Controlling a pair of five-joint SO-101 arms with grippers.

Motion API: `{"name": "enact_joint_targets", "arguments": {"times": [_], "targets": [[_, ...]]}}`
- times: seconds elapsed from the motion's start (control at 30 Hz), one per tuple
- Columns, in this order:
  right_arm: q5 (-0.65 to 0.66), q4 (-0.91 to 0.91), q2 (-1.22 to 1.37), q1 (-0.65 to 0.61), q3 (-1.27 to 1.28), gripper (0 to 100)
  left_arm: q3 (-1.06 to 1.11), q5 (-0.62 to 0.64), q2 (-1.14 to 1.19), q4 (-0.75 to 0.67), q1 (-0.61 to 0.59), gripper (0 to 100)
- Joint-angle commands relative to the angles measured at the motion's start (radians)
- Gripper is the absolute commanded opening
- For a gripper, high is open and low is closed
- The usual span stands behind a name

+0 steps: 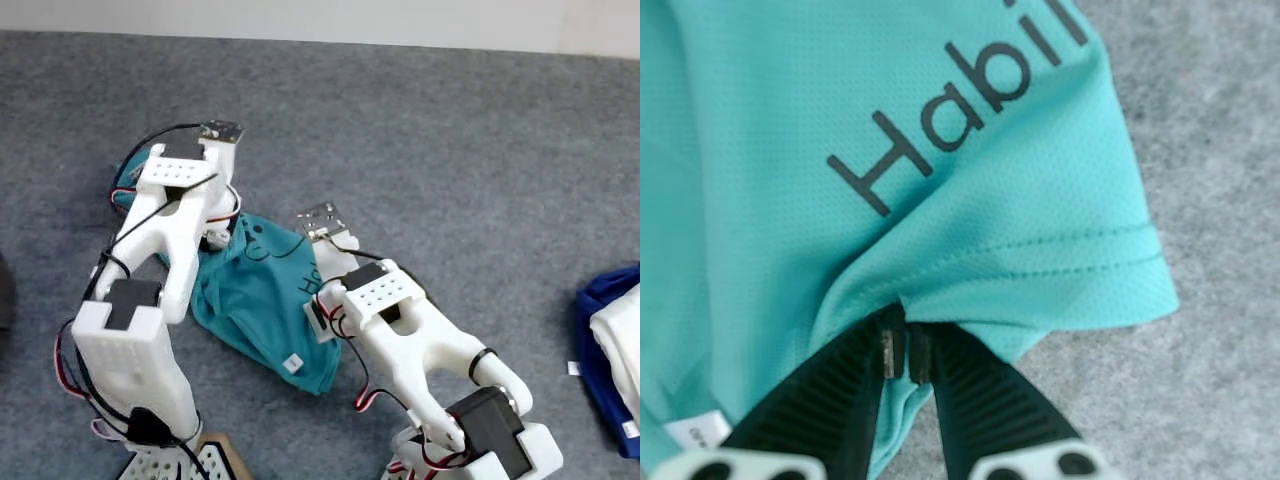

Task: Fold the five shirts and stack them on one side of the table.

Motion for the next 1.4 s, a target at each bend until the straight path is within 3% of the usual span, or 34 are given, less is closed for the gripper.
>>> {"name": "enact_joint_targets", "arguments": {"times": [0.0,0.2,0.63,0.87,0.97,1.13,1.37], "targets": [[-0.005,0.012,0.005,0.035,-0.021,0.8,0.027,-0.075,-0.108,0.025,-0.065,1],[-0.005,0.015,0.005,0.036,-0.019,0.8,0.067,-0.086,-0.133,0.017,-0.206,1],[-0.003,0.048,0.005,0.154,-0.025,0.8,0.007,-0.081,-0.137,0.015,-0.259,1],[-0.003,0.053,0.004,0.153,-0.048,0.8,0.007,-0.08,-0.131,0.015,-0.262,1],[-0.006,0.134,-0.002,0.157,-0.122,0.8,-0.002,-0.08,-0.14,0.023,-0.263,1],[-0.005,0.209,-0.122,0.2,-0.168,0.8,-0.044,-0.084,-0.142,0.063,-0.272,1],[0.043,0.211,-0.278,0.251,-0.079,0.8,-0.163,-0.081,-0.142,0.097,-0.383,1]]}}
